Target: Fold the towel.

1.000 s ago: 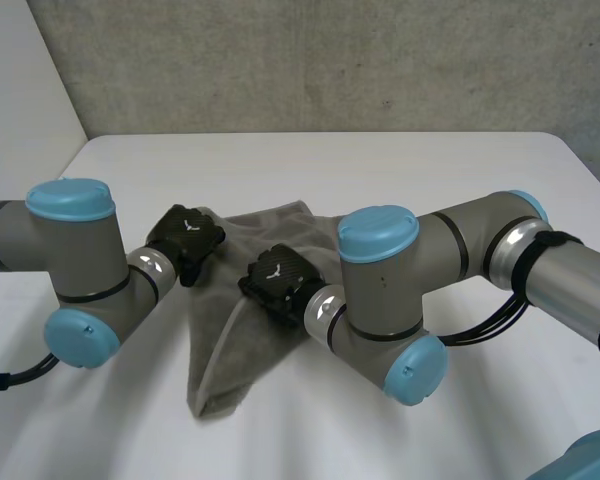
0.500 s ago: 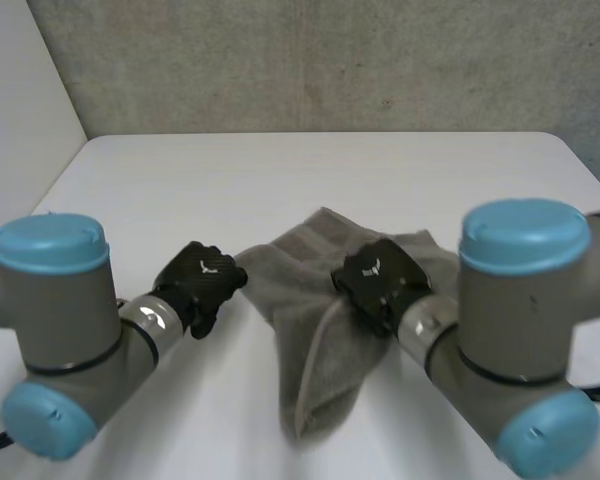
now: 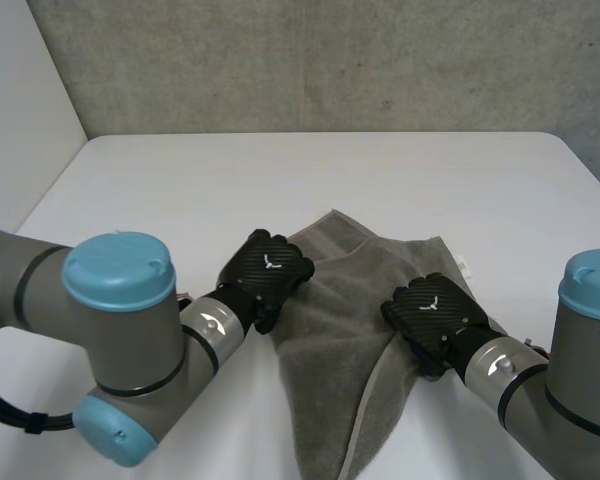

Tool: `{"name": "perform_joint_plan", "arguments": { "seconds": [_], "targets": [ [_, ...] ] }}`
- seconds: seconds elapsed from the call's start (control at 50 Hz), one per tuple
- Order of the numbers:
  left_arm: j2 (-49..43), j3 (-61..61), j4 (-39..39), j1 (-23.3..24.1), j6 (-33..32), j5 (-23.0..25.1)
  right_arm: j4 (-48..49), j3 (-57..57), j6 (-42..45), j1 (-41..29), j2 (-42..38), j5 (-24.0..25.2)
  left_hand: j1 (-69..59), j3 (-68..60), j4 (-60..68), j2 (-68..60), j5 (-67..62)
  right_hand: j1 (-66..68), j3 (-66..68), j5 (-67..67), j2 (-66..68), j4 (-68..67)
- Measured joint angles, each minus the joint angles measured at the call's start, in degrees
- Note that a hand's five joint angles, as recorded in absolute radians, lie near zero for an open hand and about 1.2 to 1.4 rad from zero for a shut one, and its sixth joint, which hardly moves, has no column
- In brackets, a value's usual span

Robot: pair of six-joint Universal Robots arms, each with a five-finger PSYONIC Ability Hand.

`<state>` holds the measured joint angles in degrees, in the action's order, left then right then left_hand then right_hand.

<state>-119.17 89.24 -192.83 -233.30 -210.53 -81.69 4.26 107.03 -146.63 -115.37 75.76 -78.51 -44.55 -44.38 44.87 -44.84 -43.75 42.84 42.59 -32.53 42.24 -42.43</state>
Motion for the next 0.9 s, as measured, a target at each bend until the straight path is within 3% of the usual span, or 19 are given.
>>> {"name": "perform_joint_plan", "arguments": {
  "seconds": [0.14, 0.28, 0.42, 0.5, 0.56, 0.58, 0.62, 0.76, 0.9],
  "targets": [
    [-3.7, -3.0, 0.7, 1.5, -0.1, 3.5, 1.9, 1.6, 0.2, 2.2, 0.0, 0.3, 2.1, 2.2, -2.1, 2.1, 2.2, 28.5, 29.1, -30.0, 30.2, -29.7],
    [-4.7, -4.0, 1.6, 3.8, -0.3, 7.6, 2.1, 1.6, 0.5, 5.5, 0.8, 0.1, 5.0, 5.3, -5.2, 5.3, 5.4, 33.4, 33.4, -34.1, 32.6, -33.9],
    [-5.3, -5.0, 1.7, 5.9, -0.2, 8.4, 1.9, 1.5, 0.7, 7.5, 1.6, 0.4, 4.3, 4.2, -4.5, 4.6, 4.1, 33.5, 33.5, -34.1, 32.6, -33.9],
    [-6.2, -5.3, 1.8, 6.5, -0.2, 8.2, 1.9, 1.6, 0.7, 7.7, 1.8, 0.5, -7.7, -7.9, 7.6, -7.2, -8.3, 33.5, 33.5, -34.1, 32.6, -33.9],
    [-6.7, -5.3, 2.0, 6.7, -0.2, 8.0, 1.9, 1.7, 0.7, 7.6, 1.9, 0.4, -29.2, -29.1, 29.3, -28.1, -28.1, 33.5, 33.5, -34.1, 32.6, -33.9],
    [-6.9, -5.3, 2.1, 6.8, -0.2, 7.8, 1.9, 1.7, 0.7, 7.6, 1.9, 0.3, -36.5, -36.4, 36.5, -35.4, -36.5, 33.5, 33.5, -34.1, 32.6, -33.9],
    [-6.9, -5.2, 2.3, 6.9, -0.2, 7.2, 2.0, 1.7, 0.7, 7.6, 2.0, 0.1, -38.6, -42.9, 41.7, -41.3, -40.9, 33.5, 33.5, -34.1, 32.6, -33.9],
    [-4.8, -5.1, 2.8, 6.3, 0.1, 3.2, 2.6, 1.7, 0.1, 7.9, 2.7, -0.3, -38.6, -43.9, 41.8, -41.4, -40.9, 33.5, 33.5, -34.1, 32.6, -33.9],
    [1.6, -2.2, 2.6, 3.5, 1.1, -4.0, 4.2, 2.1, -1.5, 8.0, 5.5, -0.4, -38.6, -44.0, 41.8, -41.4, -40.9, 33.5, 33.5, -34.1, 32.6, -33.9]
  ]
}}
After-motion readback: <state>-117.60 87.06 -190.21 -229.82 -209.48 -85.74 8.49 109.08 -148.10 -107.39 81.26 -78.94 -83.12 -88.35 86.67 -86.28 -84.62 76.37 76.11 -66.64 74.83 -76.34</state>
